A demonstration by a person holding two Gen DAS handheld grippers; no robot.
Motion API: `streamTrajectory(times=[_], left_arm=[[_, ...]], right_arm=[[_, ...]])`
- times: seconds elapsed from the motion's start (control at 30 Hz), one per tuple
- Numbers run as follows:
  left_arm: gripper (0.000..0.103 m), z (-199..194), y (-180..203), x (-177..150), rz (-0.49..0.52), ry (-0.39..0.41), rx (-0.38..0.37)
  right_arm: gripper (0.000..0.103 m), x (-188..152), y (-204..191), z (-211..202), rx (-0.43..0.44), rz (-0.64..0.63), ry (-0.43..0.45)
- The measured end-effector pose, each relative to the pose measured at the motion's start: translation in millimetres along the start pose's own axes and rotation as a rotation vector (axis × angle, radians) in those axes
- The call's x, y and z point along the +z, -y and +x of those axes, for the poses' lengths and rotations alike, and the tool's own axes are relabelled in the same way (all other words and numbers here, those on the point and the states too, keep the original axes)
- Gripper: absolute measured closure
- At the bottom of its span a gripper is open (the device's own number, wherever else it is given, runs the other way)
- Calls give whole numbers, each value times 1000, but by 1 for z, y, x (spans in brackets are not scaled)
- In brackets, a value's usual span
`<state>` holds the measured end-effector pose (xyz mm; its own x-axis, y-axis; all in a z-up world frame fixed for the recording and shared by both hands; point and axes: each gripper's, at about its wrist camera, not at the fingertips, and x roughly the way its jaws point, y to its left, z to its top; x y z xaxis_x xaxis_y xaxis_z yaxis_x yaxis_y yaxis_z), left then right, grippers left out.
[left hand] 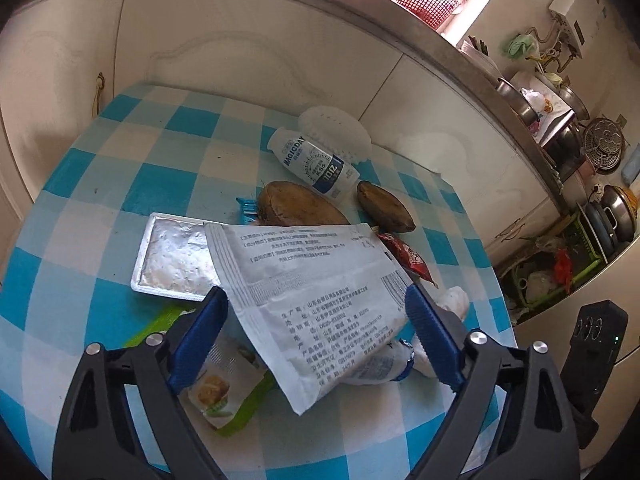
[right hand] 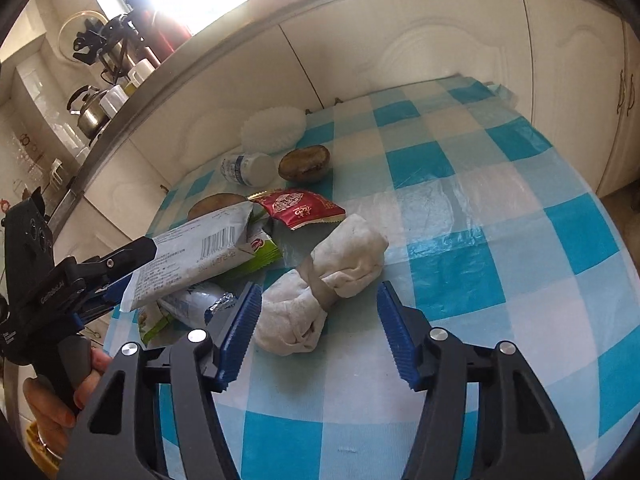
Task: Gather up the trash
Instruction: 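Grasp the white paper packet with the left tool while the right tool grasps the cloth bundle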
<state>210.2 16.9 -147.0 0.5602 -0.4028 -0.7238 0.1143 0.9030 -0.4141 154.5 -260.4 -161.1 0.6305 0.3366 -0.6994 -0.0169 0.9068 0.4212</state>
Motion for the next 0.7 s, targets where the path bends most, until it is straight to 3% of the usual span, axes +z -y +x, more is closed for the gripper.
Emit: streamTrajectory(times=[0.03,0.13,0.2,0.27,0.4,0.57,0.7], left_arm=[[32,4,-1,1,-6,-14,-4],[41,11,-2,4,-13,-31,-14],[56,12,-2,4,-14,-30,-6],[63,11,-3,3,-19,-25,-15],[77,1,-1,0,-26,10,-16],[85,-18,0,-6,-34,56,-22],[90,-37,-2,-11,-48,95,-15]], right_arm=[[44,2,2,4,3,12,-11],[44,5,5,12,24,35,-28],[43,6,3,14,24,28,-27],[42,7,1,15,21,19,-23],[42,7,1,20,7,18,-36],[43,4,-3,27,-2,-14,-51],[56,1,-7,28,11,-35,-57]])
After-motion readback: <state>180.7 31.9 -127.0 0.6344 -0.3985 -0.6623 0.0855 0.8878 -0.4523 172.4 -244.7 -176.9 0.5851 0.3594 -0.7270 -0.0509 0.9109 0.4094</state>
